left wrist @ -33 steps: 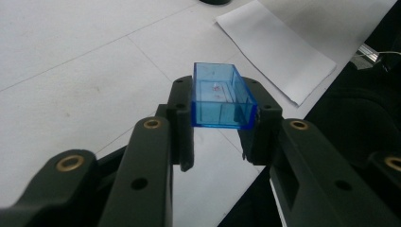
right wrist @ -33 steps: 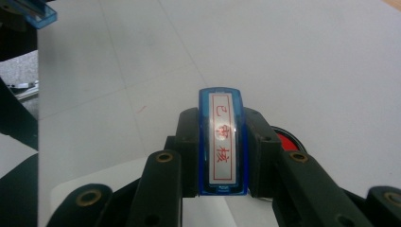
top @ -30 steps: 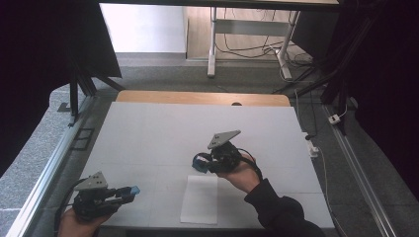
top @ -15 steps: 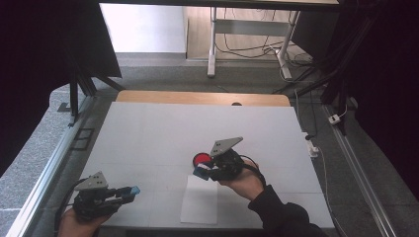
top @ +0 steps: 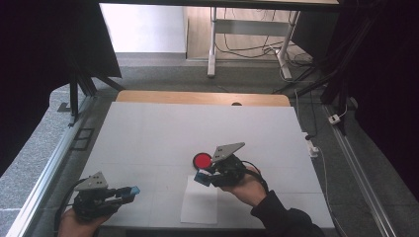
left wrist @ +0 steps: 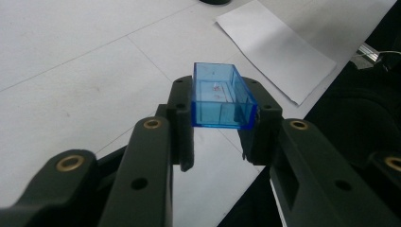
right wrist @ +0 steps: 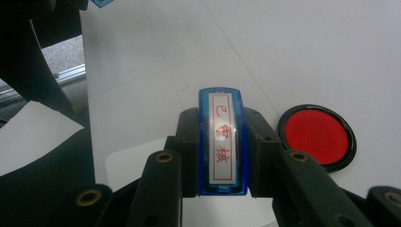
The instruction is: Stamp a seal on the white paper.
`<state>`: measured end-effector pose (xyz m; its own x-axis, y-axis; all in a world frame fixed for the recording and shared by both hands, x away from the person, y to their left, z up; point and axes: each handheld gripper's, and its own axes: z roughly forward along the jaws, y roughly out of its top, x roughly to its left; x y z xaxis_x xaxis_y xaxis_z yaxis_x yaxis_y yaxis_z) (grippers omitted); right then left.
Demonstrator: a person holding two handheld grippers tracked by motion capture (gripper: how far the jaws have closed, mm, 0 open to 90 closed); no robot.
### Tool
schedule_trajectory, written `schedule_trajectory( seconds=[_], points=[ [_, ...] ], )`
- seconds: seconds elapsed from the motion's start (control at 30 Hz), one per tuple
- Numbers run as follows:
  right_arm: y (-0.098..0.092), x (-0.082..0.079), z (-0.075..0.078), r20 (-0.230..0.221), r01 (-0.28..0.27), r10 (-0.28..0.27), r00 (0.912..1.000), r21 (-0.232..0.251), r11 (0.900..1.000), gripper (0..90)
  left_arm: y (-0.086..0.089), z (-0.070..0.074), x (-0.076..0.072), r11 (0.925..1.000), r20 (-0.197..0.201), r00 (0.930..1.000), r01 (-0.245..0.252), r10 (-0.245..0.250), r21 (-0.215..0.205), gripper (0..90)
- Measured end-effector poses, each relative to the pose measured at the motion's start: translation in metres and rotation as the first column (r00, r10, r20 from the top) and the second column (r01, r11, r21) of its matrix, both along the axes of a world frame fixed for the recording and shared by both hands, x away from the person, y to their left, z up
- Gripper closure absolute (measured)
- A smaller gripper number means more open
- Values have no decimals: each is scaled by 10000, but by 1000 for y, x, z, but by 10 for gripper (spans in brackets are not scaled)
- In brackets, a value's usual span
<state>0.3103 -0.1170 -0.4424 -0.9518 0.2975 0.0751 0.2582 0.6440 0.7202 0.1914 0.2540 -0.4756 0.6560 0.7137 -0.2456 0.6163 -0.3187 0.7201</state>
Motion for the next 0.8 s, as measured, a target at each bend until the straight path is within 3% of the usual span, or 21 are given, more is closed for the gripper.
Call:
schedule_trajectory(
  seconds=[0.37, 0.8],
  points=[
    [2, 0, -11, -353, 174, -183, 9992, -281, 9995, 713, 0, 0, 0, 10000, -12, 10000, -1, 1, -7, 682],
    [11, -3, -31, 155, -554, 576, 9982, -1158, 9917, 713, 0, 0, 0, 10000, -33, 10000, -17, 17, -10, 682]
  ],
)
